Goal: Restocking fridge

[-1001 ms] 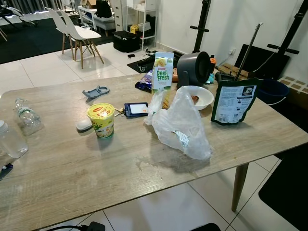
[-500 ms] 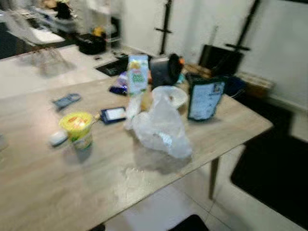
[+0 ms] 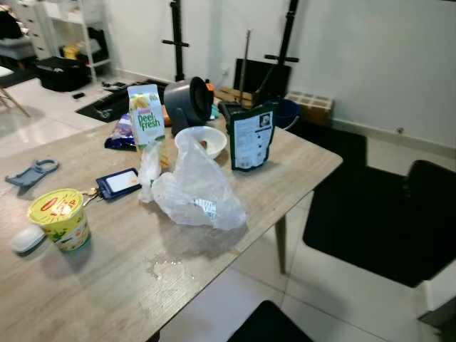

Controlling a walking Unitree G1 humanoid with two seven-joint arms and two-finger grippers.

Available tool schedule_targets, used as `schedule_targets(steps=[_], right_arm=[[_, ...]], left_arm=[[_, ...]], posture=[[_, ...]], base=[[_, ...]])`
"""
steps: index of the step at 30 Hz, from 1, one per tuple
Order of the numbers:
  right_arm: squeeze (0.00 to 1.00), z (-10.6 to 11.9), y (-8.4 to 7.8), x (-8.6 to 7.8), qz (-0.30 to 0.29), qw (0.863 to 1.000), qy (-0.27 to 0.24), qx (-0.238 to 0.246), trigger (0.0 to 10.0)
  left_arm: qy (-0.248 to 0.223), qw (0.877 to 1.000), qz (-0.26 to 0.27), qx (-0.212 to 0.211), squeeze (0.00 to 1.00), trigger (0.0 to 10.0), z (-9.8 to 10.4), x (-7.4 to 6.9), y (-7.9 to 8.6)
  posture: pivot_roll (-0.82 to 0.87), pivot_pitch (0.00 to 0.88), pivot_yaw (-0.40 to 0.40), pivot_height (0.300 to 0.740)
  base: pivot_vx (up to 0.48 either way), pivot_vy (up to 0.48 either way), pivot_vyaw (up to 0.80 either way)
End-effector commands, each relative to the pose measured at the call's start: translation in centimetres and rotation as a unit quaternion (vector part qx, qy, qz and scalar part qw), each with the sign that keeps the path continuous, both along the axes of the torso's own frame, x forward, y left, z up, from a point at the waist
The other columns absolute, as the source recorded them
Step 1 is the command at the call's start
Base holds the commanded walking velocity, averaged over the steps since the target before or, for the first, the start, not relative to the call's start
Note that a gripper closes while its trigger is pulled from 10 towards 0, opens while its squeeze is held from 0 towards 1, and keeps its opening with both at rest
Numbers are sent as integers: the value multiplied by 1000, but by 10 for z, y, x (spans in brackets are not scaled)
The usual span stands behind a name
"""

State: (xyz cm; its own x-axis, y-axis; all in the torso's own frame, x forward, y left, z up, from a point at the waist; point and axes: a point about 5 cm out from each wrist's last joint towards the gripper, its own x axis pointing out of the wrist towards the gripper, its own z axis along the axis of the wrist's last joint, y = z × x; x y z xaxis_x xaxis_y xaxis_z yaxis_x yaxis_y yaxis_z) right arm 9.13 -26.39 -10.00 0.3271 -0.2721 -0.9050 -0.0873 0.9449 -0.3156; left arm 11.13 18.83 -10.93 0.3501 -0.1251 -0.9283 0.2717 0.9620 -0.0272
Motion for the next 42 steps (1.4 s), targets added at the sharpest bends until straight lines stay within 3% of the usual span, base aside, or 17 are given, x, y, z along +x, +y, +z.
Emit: schedule_targets(steps=[1, 10, 28, 37, 42], right_arm=[[0, -1, -1, -5, -4, 1000, 7, 2, 10000], [0, -1, 0, -4, -8, 1000, 5, 6, 10000], [0, -2, 1, -6, -5, 1000, 8, 8, 10000], [0, -2, 1, -6, -4, 1000, 11, 9, 10000], [0, -2, 1, -6, -4, 1000, 11, 9, 10000]], left_arm=[[51, 999, -15, 8, 0, 10000, -6, -24, 3], [55, 998, -14, -4, 0, 10000, -6, -24, 2], [48, 999, -7, -11, 0, 10000, -6, -24, -1], [49, 999, -10, -15, 0, 10000, -7, -25, -3], [47, 999, -7, -13, 0, 10000, -6, -24, -3]], posture=[[76, 0, -20, 740], [75, 0, -18, 740], [76, 0, -18, 740], [76, 0, -21, 740], [76, 0, -21, 740]], base=[[0, 0, -800], [0, -328, -89], [0, 0, 0], [0, -475, 0], [0, 0, 0]])
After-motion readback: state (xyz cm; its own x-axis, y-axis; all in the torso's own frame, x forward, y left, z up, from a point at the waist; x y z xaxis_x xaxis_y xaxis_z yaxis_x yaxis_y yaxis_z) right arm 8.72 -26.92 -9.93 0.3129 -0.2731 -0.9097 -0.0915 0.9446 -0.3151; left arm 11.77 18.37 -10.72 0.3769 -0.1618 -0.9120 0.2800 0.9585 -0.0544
